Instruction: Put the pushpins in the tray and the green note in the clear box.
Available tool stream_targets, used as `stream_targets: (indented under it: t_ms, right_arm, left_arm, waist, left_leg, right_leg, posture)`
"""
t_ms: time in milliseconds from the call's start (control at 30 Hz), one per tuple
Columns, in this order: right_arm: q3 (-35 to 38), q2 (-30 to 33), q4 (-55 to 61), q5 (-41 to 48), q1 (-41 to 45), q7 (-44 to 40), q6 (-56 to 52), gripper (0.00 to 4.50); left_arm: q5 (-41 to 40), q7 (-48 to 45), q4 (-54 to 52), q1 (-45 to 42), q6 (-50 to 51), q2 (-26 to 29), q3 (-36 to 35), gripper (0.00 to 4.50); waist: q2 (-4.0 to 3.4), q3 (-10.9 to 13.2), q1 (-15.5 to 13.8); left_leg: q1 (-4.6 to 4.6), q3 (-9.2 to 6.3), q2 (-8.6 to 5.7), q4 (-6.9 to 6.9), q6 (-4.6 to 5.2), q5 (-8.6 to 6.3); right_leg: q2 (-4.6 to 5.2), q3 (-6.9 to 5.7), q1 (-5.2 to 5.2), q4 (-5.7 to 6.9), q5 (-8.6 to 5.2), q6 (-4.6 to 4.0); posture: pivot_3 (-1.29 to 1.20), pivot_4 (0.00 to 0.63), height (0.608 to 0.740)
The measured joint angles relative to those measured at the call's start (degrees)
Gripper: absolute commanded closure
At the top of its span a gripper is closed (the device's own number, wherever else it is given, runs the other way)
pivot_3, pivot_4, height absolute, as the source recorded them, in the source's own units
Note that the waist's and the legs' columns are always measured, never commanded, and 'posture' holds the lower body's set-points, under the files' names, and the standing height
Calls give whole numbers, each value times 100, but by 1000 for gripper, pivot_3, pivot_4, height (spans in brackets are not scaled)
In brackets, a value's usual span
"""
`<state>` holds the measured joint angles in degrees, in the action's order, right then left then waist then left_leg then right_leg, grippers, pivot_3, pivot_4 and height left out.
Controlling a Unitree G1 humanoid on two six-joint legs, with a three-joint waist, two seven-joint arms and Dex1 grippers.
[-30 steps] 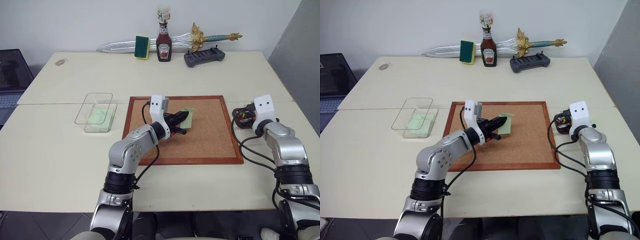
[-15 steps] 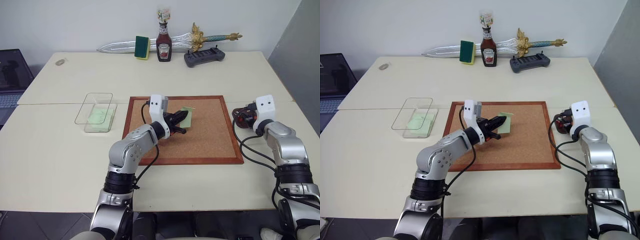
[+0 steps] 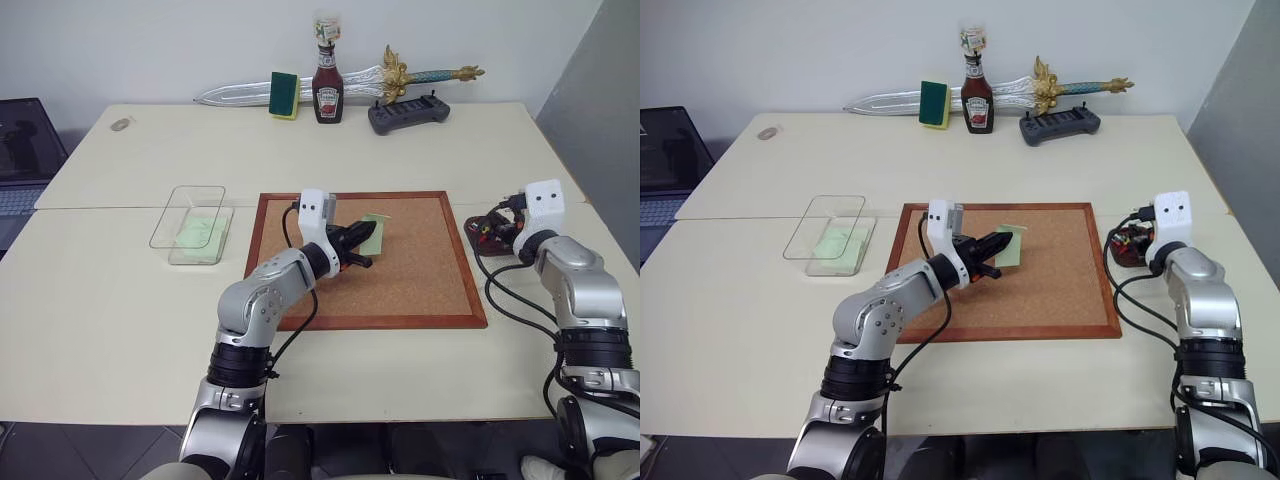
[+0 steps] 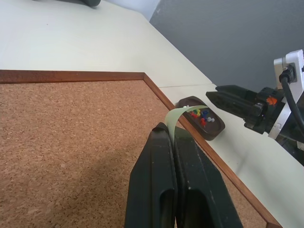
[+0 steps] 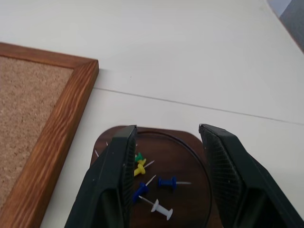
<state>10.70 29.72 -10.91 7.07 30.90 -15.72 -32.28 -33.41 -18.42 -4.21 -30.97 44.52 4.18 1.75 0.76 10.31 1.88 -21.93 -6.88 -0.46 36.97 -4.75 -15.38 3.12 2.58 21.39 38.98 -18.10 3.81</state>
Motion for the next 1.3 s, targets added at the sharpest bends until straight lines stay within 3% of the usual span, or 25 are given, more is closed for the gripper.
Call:
stream_targets:
  t_ms: [167, 433, 633, 933, 1133, 1300]
  right_arm:
    - [-108, 35, 352, 142, -80, -456, 107, 2291]
    - [-1174, 191, 2025, 840, -571, -2681, 952, 2291]
    - [-1772, 278, 2411, 1319, -205, -3689, 670, 2291]
    - [-2324, -400, 1294, 1212, 1064, -3863, 436, 2291]
    - [-2366, -761, 823, 1280, 1713, -4099, 178, 2291]
    - [-2506, -855, 816, 1236, 1759, -4186, 164, 2291]
  left_arm:
    - [2, -1, -7, 2, 0, 15, 0, 4500]
    - [302, 288, -899, 205, 15, 452, -34, 4500]
    - [358, 1239, -1893, 656, 567, 657, -848, 4500]
    - [483, 2037, -2500, 860, 1487, 1779, -2642, 4500]
    - [797, 2004, -1690, 712, 1309, 2199, -2791, 4500]
    - [1008, 1838, -782, 444, 861, 2355, -2779, 4500]
  waist:
    - [0, 0, 4]
    - [3, 2, 23]
    - [5, 4, 42]
    - [30, 18, 6]
    - [35, 22, -20]
    - [36, 22, -13]
  left_leg:
    - [0, 0, 0, -1, 0, 0]
    - [1, -6, 3, 1, 0, 0]
    - [3, -15, 7, 0, 6, -3]
    - [1, -23, 4, -1, -6, 3]
    - [-7, -30, 0, -3, -8, 4]
    - [-7, -31, 2, -4, -9, 4]
  right_leg:
    - [-1, 0, 1, 0, 0, 0]
    - [-2, -4, -3, -4, 0, 3]
    - [-6, -8, -1, -1, 2, 5]
    - [-5, -15, 2, -1, 2, 5]
    - [-2, -22, 6, -4, 3, 3]
    - [-2, -23, 10, -1, 3, 3]
  posture:
    - [0, 150, 740]
    - [0, 150, 740]
    - [0, 150, 740]
    - [0, 150, 740]
    - [0, 150, 740]
    - [0, 150, 740]
